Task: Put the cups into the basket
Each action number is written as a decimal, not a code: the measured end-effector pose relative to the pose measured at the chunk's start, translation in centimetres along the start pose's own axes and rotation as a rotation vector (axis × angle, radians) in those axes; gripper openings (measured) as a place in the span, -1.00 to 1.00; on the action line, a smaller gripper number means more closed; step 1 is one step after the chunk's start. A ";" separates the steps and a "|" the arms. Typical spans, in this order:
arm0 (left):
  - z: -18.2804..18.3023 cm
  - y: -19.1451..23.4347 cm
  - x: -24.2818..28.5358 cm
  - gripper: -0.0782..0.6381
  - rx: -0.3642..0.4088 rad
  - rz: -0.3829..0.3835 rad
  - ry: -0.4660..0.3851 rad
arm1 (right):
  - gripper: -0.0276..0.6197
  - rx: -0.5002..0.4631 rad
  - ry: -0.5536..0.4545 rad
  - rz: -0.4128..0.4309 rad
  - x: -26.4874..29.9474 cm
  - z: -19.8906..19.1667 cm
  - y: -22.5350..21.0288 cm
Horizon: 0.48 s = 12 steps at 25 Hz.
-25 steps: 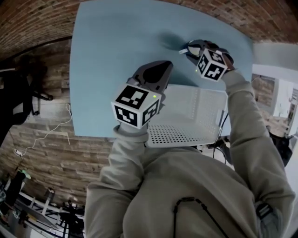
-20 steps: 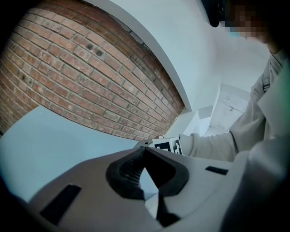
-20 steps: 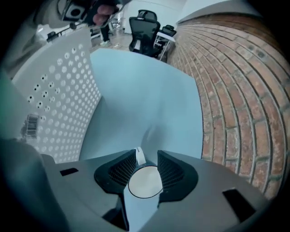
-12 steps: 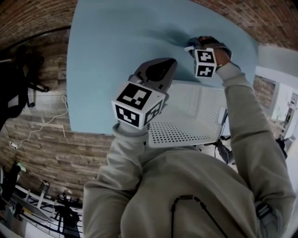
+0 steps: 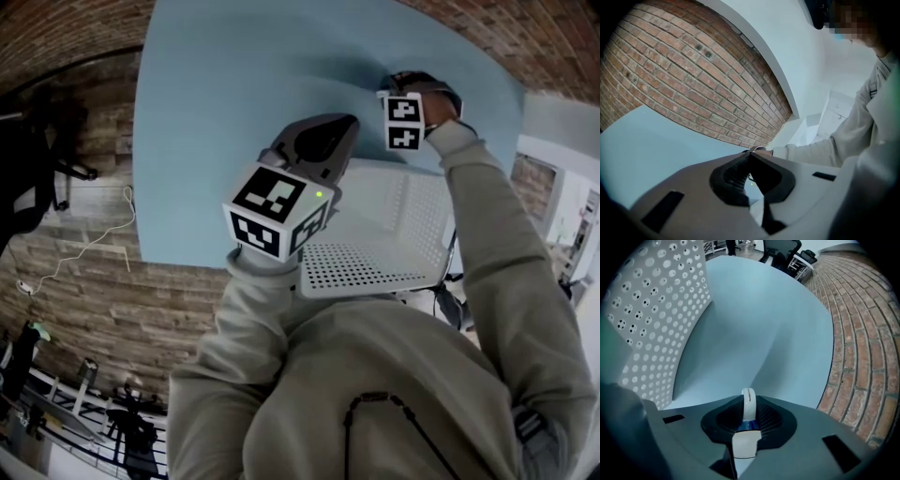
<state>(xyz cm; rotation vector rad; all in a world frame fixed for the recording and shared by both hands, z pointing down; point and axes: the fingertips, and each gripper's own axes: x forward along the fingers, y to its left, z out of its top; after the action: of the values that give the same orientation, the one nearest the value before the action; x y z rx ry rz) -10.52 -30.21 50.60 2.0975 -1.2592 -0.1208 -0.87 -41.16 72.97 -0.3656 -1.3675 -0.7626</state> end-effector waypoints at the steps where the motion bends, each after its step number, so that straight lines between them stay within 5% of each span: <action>1: 0.0 0.0 0.0 -0.79 0.001 0.002 0.001 | -0.68 0.014 -0.001 0.007 0.0 -0.1 0.0; 12: -0.3 0.1 0.2 -0.79 0.016 0.027 0.013 | -0.69 0.074 -0.010 0.017 -0.5 -0.8 0.1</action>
<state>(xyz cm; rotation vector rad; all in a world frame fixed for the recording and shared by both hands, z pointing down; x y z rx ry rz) -10.40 -30.24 50.90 2.0912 -1.2836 -0.0851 -0.26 -41.48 72.40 -0.3228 -1.3961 -0.6957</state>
